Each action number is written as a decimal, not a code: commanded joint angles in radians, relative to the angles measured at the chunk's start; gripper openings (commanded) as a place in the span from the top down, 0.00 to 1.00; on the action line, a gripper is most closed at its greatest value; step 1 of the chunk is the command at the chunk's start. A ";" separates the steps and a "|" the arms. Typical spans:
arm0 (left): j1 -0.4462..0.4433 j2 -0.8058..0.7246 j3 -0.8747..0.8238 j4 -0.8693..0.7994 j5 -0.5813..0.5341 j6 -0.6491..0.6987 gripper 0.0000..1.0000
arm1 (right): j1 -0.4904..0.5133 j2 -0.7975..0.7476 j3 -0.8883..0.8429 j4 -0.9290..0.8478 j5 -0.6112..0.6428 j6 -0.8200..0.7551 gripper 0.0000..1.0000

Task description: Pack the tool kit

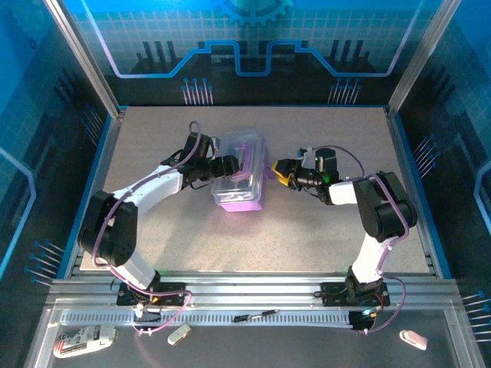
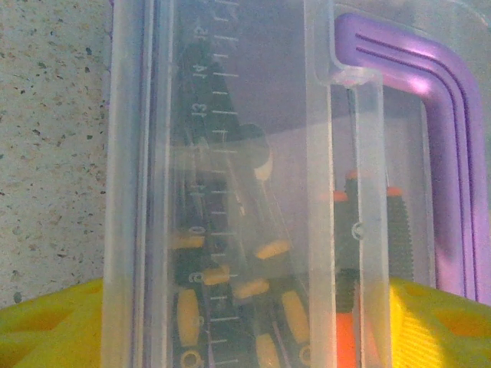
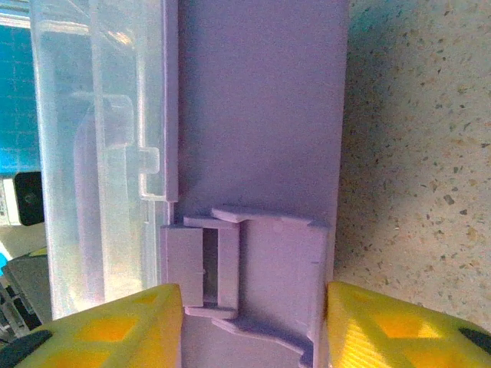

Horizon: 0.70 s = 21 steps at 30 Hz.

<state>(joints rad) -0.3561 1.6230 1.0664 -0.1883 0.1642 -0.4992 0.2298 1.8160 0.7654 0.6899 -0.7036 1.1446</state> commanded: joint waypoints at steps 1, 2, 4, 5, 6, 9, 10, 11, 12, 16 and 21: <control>0.000 0.090 -0.048 -0.198 -0.063 0.004 0.29 | 0.012 -0.065 0.016 0.034 -0.065 -0.022 0.49; -0.001 0.090 -0.046 -0.197 -0.066 0.006 0.29 | 0.011 -0.066 0.021 0.021 -0.061 -0.029 0.49; -0.004 0.096 -0.040 -0.202 -0.070 0.012 0.29 | 0.010 -0.065 0.036 -0.005 -0.063 -0.045 0.49; -0.005 0.101 -0.036 -0.205 -0.072 0.013 0.29 | 0.008 -0.067 0.041 -0.007 -0.065 -0.046 0.49; -0.006 0.103 -0.032 -0.207 -0.072 0.014 0.29 | 0.009 -0.069 0.044 -0.011 -0.062 -0.046 0.49; -0.011 0.107 -0.028 -0.207 -0.077 0.017 0.29 | 0.011 -0.078 0.058 -0.041 -0.061 -0.062 0.49; -0.012 0.109 -0.027 -0.209 -0.077 0.017 0.29 | 0.011 -0.079 0.062 -0.049 -0.060 -0.065 0.50; -0.013 0.110 -0.025 -0.210 -0.078 0.017 0.29 | 0.013 -0.080 0.063 -0.052 -0.059 -0.065 0.50; -0.014 0.113 -0.025 -0.210 -0.077 0.018 0.29 | 0.013 -0.084 0.062 -0.052 -0.060 -0.065 0.50; -0.013 0.122 -0.023 -0.209 -0.079 0.019 0.28 | 0.017 -0.101 0.068 -0.083 -0.055 -0.078 0.50; -0.013 0.131 -0.017 -0.212 -0.076 0.018 0.28 | 0.018 -0.128 0.067 -0.116 -0.055 -0.100 0.50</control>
<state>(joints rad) -0.3622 1.6436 1.1007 -0.2302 0.1627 -0.4919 0.2268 1.7435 0.7818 0.5522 -0.6716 1.0710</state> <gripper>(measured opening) 0.745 0.499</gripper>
